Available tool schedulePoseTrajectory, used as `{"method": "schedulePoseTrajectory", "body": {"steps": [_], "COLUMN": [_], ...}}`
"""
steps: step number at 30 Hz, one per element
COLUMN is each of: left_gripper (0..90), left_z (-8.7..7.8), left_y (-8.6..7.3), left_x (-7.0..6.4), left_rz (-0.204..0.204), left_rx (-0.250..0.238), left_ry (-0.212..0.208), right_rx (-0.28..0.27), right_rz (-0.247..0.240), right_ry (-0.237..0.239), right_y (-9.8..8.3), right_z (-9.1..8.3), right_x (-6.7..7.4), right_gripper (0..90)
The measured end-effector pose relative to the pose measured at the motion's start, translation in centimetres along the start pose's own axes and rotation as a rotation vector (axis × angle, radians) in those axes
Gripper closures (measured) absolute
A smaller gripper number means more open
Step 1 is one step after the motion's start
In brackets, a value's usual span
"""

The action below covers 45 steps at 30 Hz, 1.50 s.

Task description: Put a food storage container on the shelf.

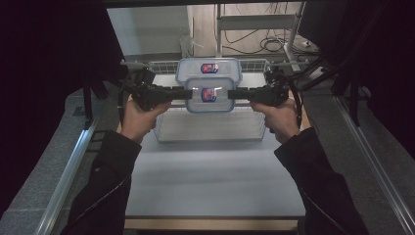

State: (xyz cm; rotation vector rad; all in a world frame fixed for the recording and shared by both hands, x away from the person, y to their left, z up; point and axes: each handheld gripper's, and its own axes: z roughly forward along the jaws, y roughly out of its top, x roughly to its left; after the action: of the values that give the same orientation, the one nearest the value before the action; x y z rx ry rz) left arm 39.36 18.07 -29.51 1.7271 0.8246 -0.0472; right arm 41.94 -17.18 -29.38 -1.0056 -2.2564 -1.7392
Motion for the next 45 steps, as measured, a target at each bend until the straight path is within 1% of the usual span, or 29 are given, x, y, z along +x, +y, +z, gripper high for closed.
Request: {"method": "schedulePoseTrajectory", "body": {"steps": [3,4,5,8,12,14,15,17,20,23,25,26,27,28,30,31,33,34,36,37,38,40,45], "left_gripper": [57.6,57.7,57.7,57.7,57.6,57.6,57.6,57.6,57.5,57.3,57.3,57.3,57.4,57.3,57.4,57.5,57.4,57.3,57.7,57.9,57.9,56.7,55.9], "left_z": [-0.3,-0.4,-0.5,-0.7,-0.5,-0.2,-0.2,0.0,0.3,0.4,0.6,0.7,0.9,1.1,1.5,1.5,1.8,1.9,2.0,2.1,2.2,2.4,2.6], "left_y": [1.2,1.6,2.0,2.9,3.9,4.2,4.3,4.5,4.9,5.3,5.9,6.1,6.1,6.1,5.9,5.8,5.6,5.5,5.4,5.5,5.6,6.0,6.2], "left_x": [0.3,0.4,0.5,1.0,1.7,2.0,2.2,2.6,3.5,4.0,4.5,4.7,4.8,5.0,5.1,5.1,5.3,5.6,5.8,5.9,5.8,5.5,5.5], "left_rz": [-0.006,-0.009,-0.009,-0.016,-0.023,-0.025,-0.027,-0.034,-0.057,-0.070,-0.095,-0.101,-0.105,-0.119,-0.124,-0.115,-0.128,-0.135,-0.156,-0.154,-0.149,-0.123,-0.128], "left_rx": [-0.006,-0.009,-0.014,-0.021,-0.033,-0.035,-0.036,-0.039,-0.051,-0.056,-0.082,-0.091,-0.095,-0.080,-0.057,-0.052,-0.053,-0.062,-0.078,-0.071,-0.066,-0.054,-0.057], "left_ry": [0.000,0.000,0.001,-0.001,-0.002,-0.001,-0.001,-0.001,0.004,0.011,0.009,0.008,0.002,-0.003,-0.006,-0.001,0.003,0.000,-0.013,-0.016,-0.008,0.025,0.046], "right_rx": [-0.008,-0.016,-0.016,-0.023,-0.034,-0.041,-0.041,-0.046,-0.046,-0.046,-0.048,-0.058,-0.062,-0.059,-0.049,-0.043,-0.048,-0.049,-0.056,-0.060,-0.061,-0.064,-0.082], "right_rz": [0.002,0.002,0.002,0.001,0.004,0.012,0.012,0.022,0.037,0.049,0.076,0.084,0.086,0.091,0.092,0.098,0.110,0.112,0.137,0.148,0.153,0.150,0.170], "right_ry": [0.000,0.001,0.001,0.000,-0.005,-0.004,-0.004,-0.004,-0.009,-0.017,-0.009,-0.012,-0.014,-0.020,-0.023,-0.013,-0.004,-0.005,0.006,0.012,0.015,0.007,-0.002], "right_y": [1.1,2.0,2.0,3.0,3.9,4.3,4.3,4.6,5.1,5.6,6.2,6.6,7.0,7.2,7.2,7.2,7.1,7.0,6.6,6.6,6.6,6.7,6.8], "right_z": [0.1,0.2,0.2,0.5,0.7,0.9,0.9,1.1,1.4,1.9,2.2,2.2,2.2,2.1,2.1,2.0,2.1,2.2,2.4,2.4,2.3,2.3,2.3], "right_x": [0.0,0.0,0.0,-0.1,-0.5,-1.1,-1.1,-1.5,-2.0,-2.6,-3.0,-3.2,-3.4,-3.7,-3.8,-4.2,-4.6,-4.8,-5.3,-5.5,-5.6,-5.7,-6.0], "right_gripper": [58.3,58.3,58.3,58.3,58.3,58.3,58.3,58.3,58.3,58.0,58.0,58.0,58.1,58.1,58.1,58.1,58.1,58.1,58.2,58.1,58.1,57.8,56.1]}}
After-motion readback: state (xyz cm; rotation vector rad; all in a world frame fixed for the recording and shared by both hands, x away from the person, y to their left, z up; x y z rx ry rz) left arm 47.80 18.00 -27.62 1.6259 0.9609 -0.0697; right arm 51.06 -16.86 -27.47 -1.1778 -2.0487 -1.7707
